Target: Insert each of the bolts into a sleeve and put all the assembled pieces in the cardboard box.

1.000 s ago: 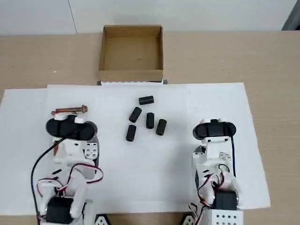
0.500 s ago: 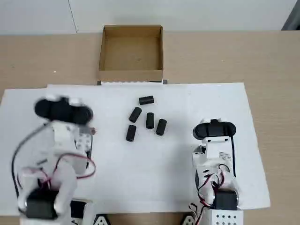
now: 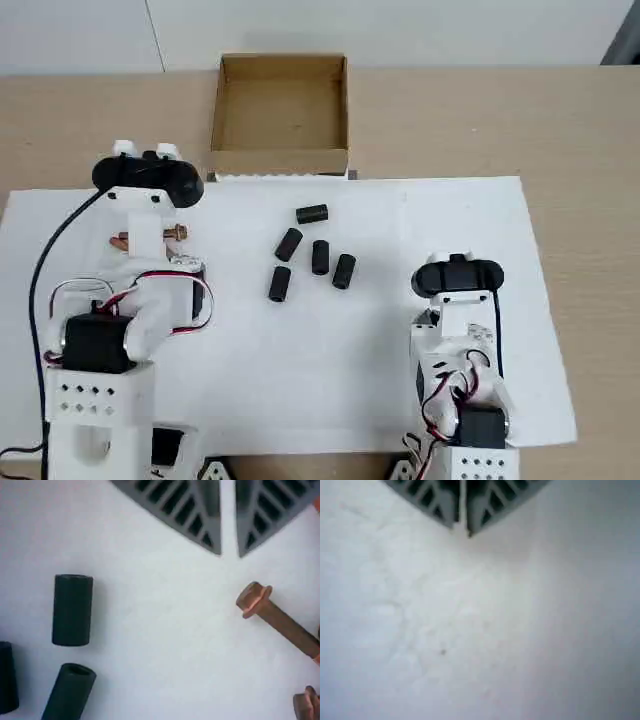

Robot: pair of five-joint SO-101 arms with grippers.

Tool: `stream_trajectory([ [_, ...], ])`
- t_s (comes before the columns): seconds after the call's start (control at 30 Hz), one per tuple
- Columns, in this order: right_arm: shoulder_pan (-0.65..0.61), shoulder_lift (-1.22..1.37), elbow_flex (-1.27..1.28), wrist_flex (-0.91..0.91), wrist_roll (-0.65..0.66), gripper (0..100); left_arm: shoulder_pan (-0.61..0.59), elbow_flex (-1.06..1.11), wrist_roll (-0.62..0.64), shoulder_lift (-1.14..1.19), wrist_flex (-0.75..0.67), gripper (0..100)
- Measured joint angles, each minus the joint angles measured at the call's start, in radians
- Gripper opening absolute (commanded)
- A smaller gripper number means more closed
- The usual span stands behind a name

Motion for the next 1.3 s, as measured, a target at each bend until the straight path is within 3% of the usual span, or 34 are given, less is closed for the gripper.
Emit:
stream_trajectory([
  [0.27,0.000,0.000,-0.006,0.000,0.000,0.7,-0.049,-0.071,-0.072,0.002,-0.035,1],
  [0.57,-0.089,0.031,-0.302,0.098,-0.002,0.5,-0.049,-0.072,-0.123,0.002,-0.017,1],
  [0.87,-0.097,0.517,-0.647,0.120,-0.048,0.4,-0.049,-0.072,-0.127,0.002,-0.009,1],
  [1.07,-0.098,0.916,-0.971,0.282,-0.048,0.7,-0.066,-0.072,-0.161,0.002,0.049,1],
  [1.3,-0.106,1.298,-1.320,0.468,-0.048,0.7,-0.181,-0.043,-0.221,0.135,0.057,1],
])
